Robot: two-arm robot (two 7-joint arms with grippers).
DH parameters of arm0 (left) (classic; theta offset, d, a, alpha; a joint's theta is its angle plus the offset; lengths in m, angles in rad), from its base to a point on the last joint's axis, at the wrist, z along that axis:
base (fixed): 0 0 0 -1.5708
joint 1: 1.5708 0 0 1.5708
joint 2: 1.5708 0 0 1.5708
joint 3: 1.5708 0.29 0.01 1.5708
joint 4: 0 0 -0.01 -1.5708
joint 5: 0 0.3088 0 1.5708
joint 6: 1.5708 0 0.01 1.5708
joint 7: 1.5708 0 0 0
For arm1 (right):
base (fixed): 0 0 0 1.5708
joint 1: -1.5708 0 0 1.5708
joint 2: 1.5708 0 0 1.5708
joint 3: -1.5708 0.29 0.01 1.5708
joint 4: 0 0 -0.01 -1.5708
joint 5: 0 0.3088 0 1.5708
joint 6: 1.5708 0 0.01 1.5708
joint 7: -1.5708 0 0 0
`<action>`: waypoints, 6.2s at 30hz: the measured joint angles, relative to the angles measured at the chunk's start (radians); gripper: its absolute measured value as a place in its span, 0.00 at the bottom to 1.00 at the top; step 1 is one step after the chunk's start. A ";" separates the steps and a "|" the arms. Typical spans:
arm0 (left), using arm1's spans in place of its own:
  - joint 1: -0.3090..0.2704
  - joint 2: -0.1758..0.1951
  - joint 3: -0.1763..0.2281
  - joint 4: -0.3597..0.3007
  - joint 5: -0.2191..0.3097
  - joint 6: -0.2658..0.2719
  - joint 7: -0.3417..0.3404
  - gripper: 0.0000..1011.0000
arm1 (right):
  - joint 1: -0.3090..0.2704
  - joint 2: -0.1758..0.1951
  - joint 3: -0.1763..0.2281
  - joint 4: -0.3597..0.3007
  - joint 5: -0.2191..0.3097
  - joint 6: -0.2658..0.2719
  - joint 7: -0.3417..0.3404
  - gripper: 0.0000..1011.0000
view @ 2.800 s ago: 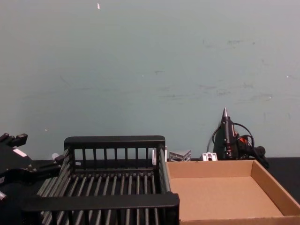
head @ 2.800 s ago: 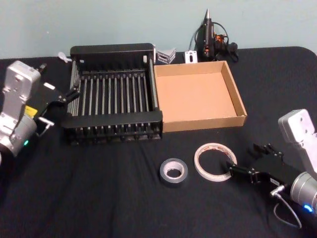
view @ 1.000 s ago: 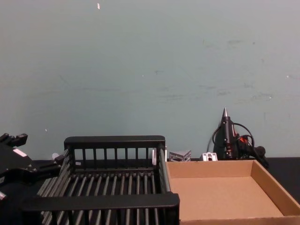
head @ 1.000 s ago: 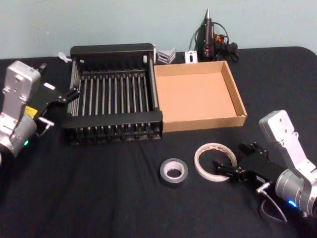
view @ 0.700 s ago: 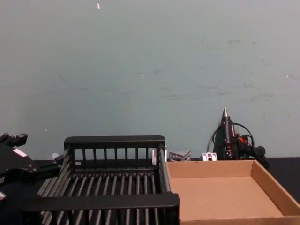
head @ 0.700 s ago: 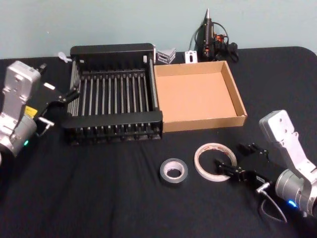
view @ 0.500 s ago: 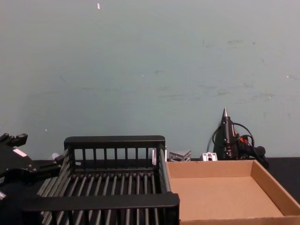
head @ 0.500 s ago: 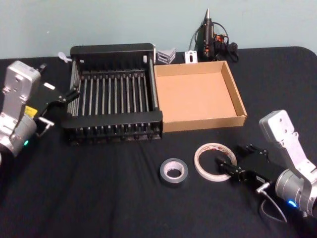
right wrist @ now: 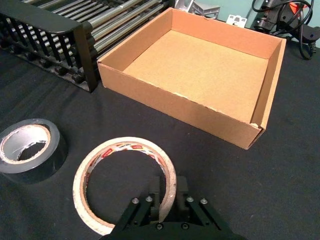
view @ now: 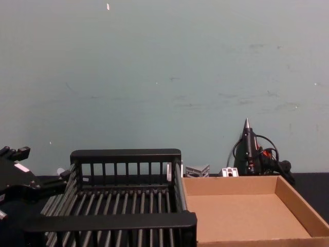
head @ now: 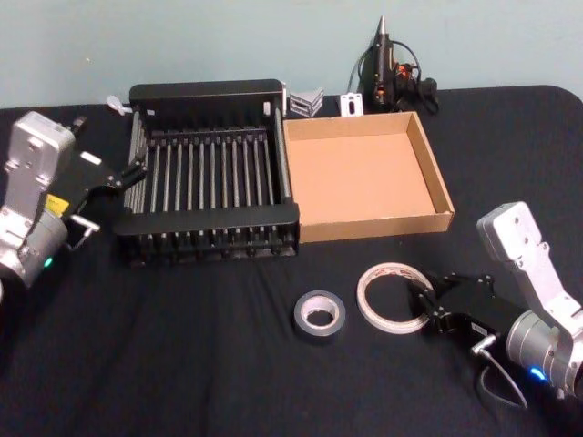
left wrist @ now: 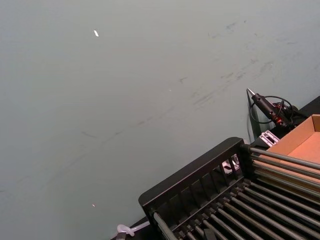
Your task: Pick up the white tape and place it into the black box , Pick up the silver tape and place it into the brown box.
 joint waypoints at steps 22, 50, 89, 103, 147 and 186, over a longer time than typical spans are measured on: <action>0.000 0.000 0.000 0.000 0.000 0.000 0.000 0.99 | -0.009 -0.011 0.024 -0.007 0.005 -0.007 0.019 0.09; 0.000 0.000 0.000 0.000 0.000 0.000 0.000 0.99 | 0.164 -0.049 0.078 -0.015 -0.007 -0.072 0.050 0.09; 0.000 0.000 0.000 0.000 0.000 0.000 0.000 0.99 | 0.747 -0.413 -0.212 0.592 -0.192 -0.237 0.124 0.09; 0.000 0.000 0.000 0.000 0.000 0.000 0.000 0.99 | 0.779 -0.470 -0.241 0.740 -0.215 -0.263 0.131 0.09; 0.000 0.000 0.000 0.000 0.000 0.000 0.000 0.99 | 0.780 -0.474 -0.245 0.762 -0.225 -0.264 0.135 0.83; 0.000 0.000 0.000 0.000 0.000 0.000 0.000 0.99 | 0.565 -0.299 -0.114 0.353 -0.089 -0.160 0.152 0.99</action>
